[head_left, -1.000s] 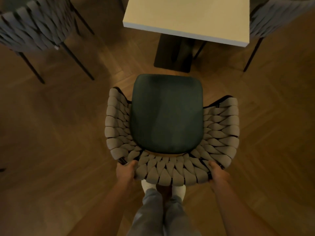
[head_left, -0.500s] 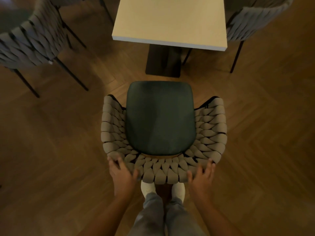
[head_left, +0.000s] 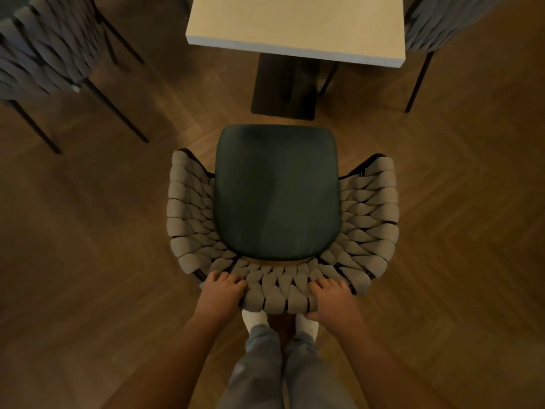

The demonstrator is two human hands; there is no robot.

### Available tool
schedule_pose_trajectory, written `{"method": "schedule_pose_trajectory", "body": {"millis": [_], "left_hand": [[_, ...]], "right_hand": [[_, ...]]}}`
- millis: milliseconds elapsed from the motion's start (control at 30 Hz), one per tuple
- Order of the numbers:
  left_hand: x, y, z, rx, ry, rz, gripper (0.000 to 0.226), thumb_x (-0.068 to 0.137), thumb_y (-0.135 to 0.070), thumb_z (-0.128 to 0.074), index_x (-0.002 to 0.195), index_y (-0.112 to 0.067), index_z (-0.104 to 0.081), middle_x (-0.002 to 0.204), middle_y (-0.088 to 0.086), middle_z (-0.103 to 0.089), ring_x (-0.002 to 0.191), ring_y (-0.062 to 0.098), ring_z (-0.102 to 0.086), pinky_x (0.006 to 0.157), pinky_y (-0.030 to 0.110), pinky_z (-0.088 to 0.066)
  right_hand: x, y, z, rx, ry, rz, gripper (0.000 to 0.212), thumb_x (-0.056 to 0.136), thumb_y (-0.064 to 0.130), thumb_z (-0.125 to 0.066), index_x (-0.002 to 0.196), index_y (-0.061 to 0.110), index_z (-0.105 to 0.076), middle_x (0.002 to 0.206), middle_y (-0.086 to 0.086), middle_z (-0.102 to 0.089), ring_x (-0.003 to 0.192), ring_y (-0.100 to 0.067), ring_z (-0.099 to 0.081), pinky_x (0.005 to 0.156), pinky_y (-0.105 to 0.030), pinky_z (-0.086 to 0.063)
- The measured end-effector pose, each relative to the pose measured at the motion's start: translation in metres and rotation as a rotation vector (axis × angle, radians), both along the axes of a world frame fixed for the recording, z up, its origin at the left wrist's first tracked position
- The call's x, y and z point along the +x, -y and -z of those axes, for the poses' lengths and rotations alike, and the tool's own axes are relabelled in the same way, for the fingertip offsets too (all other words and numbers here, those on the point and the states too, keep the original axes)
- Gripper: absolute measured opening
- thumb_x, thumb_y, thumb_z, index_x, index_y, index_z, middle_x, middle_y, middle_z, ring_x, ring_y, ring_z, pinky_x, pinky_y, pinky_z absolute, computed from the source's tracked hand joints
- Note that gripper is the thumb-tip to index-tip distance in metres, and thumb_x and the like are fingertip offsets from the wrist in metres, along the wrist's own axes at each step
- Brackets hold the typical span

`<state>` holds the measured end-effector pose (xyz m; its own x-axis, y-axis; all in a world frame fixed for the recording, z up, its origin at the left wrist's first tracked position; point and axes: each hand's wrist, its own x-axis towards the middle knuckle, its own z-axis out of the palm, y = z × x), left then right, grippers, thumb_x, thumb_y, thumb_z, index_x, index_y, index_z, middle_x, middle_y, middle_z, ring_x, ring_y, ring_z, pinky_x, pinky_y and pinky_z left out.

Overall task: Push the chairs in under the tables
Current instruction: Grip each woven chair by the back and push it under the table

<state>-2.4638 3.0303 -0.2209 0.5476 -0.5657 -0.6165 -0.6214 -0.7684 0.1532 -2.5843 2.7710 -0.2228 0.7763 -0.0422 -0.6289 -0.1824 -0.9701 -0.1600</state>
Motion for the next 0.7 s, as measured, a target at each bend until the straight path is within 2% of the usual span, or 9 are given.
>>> {"method": "schedule_pose_trajectory", "body": {"millis": [100, 333, 567, 700], "left_hand": [[0.0, -0.003, 0.006, -0.005, 0.029, 0.029, 0.046, 0.088, -0.033, -0.075, 0.132, -0.034, -0.064, 0.134, -0.002, -0.066, 0.125, 0.024, -0.06, 0.109, 0.048, -0.04], [0.04, 0.008, 0.007, -0.016, 0.065, 0.06, 0.046, 0.096, -0.032, -0.066, 0.141, -0.032, -0.057, 0.145, 0.001, -0.058, 0.135, 0.027, -0.052, 0.115, 0.049, -0.031], [0.088, 0.027, 0.009, -0.018, 0.084, 0.067, 0.047, 0.099, -0.032, -0.062, 0.145, -0.033, -0.052, 0.147, 0.0, -0.054, 0.135, 0.026, -0.049, 0.114, 0.047, -0.029], [0.115, 0.037, 0.01, -0.001, 0.107, 0.102, 0.046, 0.1, -0.032, -0.059, 0.145, -0.033, -0.05, 0.149, 0.0, -0.051, 0.137, 0.026, -0.046, 0.116, 0.047, -0.026]], "right_hand": [[0.0, 0.001, 0.003, -0.023, -0.012, -0.015, 0.064, 0.085, 0.062, -0.062, 0.138, 0.026, -0.053, 0.136, -0.002, -0.058, 0.129, -0.024, -0.051, 0.108, -0.041, -0.035], [0.036, 0.006, 0.0, -0.021, 0.012, 0.004, 0.061, 0.086, 0.061, -0.062, 0.136, 0.027, -0.054, 0.133, 0.001, -0.06, 0.125, -0.023, -0.052, 0.103, -0.04, -0.035], [0.077, 0.023, 0.001, -0.031, 0.098, 0.03, 0.053, 0.084, 0.06, -0.065, 0.126, 0.028, -0.061, 0.119, 0.002, -0.066, 0.114, -0.023, -0.059, 0.099, -0.041, -0.04], [0.095, 0.028, 0.006, -0.067, 0.092, 0.043, 0.047, 0.074, 0.059, -0.074, 0.108, 0.027, -0.069, 0.1, 0.001, -0.071, 0.095, -0.024, -0.067, 0.086, -0.042, -0.048]]}}
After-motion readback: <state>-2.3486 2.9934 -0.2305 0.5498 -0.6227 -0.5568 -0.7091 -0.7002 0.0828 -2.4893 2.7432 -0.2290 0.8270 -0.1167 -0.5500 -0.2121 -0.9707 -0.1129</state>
